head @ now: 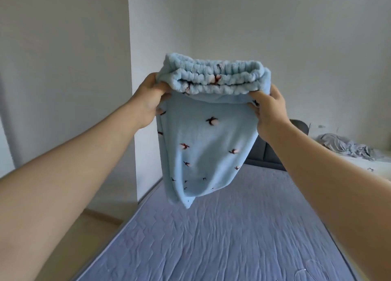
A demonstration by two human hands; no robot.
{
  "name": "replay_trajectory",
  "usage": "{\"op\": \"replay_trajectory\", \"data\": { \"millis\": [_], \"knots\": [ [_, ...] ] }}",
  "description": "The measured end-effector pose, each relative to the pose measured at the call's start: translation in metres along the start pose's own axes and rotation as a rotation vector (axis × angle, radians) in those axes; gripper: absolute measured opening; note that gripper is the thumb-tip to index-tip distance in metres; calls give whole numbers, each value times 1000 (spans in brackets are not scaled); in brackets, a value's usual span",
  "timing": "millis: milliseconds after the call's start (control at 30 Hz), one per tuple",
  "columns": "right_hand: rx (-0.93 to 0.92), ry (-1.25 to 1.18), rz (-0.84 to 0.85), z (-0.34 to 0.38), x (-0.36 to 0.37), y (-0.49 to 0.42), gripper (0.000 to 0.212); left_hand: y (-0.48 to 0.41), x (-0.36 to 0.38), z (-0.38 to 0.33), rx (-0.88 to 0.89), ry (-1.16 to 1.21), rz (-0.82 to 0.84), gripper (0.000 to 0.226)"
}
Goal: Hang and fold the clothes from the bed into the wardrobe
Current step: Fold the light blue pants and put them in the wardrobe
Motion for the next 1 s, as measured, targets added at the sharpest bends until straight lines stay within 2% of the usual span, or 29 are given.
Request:
{"op": "replay_trajectory", "data": {
  "millis": [133, 333, 400, 567, 767, 800, 900, 1000],
  "knots": [
    [139, 65, 20, -37, -24, 74, 17, 70, 13, 44, -155, -62, 0, 3],
    [504, 273, 89, -123, -65, 213, 20, 200, 43, 146, -498, -124, 66, 12],
    [631, 335, 140, -154, -80, 264, 22, 250, 53, 182, -618, -208, 86, 16],
    [948, 637, 369, -223, -110, 368, 35, 353, 68, 267, -911, -350, 153, 31],
    [1147, 941, 620, -254, -111, 409, 35, 395, 75, 302, -1037, -384, 144, 22],
    [1165, 935, 620, -253, -110, 411, 33, 396, 76, 303, -1045, -394, 140, 19],
    [1138, 485, 490, -256, -111, 414, 31, 393, 77, 306, -1048, -372, 94, 29],
    [1129, 401, 468, -265, -109, 408, 39, 384, 70, 312, -1035, -371, 102, 27]
  ]
}}
Point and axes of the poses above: each hand's wrist, its own y-axis away from the middle knuckle, its own x-axis out of the palm, z = x × y, the point moved 4 cm from there along -y, towards the middle knuckle, and after that the axes turned 7 degrees about z, right-handed, at the moved point
